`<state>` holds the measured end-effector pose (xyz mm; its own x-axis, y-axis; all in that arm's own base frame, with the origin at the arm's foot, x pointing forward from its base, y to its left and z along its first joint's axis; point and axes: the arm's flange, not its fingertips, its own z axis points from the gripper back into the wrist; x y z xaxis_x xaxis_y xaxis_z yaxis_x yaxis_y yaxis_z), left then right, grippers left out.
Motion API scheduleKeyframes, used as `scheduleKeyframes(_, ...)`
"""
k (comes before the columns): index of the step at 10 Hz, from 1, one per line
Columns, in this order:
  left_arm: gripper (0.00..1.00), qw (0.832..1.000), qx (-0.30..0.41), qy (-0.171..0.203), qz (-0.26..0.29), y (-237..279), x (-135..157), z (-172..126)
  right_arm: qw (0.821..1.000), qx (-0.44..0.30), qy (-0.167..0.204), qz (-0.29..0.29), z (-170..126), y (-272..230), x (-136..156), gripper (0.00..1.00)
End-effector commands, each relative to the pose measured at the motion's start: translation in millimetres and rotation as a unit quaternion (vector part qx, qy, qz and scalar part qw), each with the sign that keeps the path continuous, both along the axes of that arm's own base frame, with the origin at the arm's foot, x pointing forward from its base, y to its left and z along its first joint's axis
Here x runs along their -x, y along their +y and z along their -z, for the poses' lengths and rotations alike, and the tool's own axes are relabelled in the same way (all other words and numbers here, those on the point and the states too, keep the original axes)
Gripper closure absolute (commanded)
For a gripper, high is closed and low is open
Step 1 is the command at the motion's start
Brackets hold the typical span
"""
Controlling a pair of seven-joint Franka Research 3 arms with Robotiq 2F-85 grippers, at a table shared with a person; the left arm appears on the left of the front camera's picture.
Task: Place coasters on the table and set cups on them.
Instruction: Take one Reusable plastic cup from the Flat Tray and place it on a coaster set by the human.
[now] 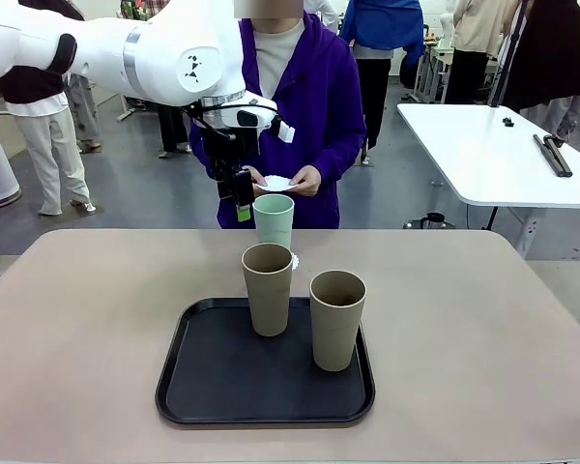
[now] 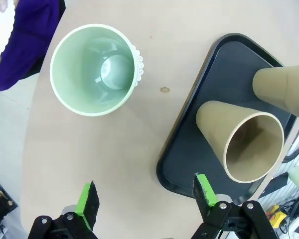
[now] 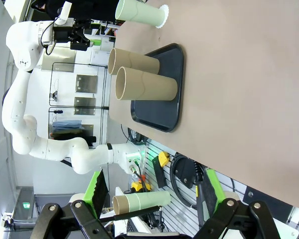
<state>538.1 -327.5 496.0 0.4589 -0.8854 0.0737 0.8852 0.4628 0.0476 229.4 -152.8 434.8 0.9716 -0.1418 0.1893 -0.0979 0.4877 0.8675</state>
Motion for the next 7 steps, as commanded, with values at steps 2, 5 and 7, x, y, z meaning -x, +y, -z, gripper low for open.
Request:
scheduleKeyframes(2,0.0,1.0,0.003,0.004,0.004,1.9,0.2,-0.9,1.0,-0.006,-0.003,-0.001,-0.3,-0.1,-0.8,0.0)
scheduleKeyframes(5,0.0,1.0,0.003,0.004,0.004,1.9,0.2,-0.9,1.0,-0.006,-0.003,-0.001,-0.3,-0.1,-0.8,0.0)
scheduleKeyframes(7,0.0,1.0,0.0,0.0,0.0,0.0,-0.2,0.6,1.0,-0.006,-0.003,-0.001,-0.3,-0.1,-0.8,0.0)
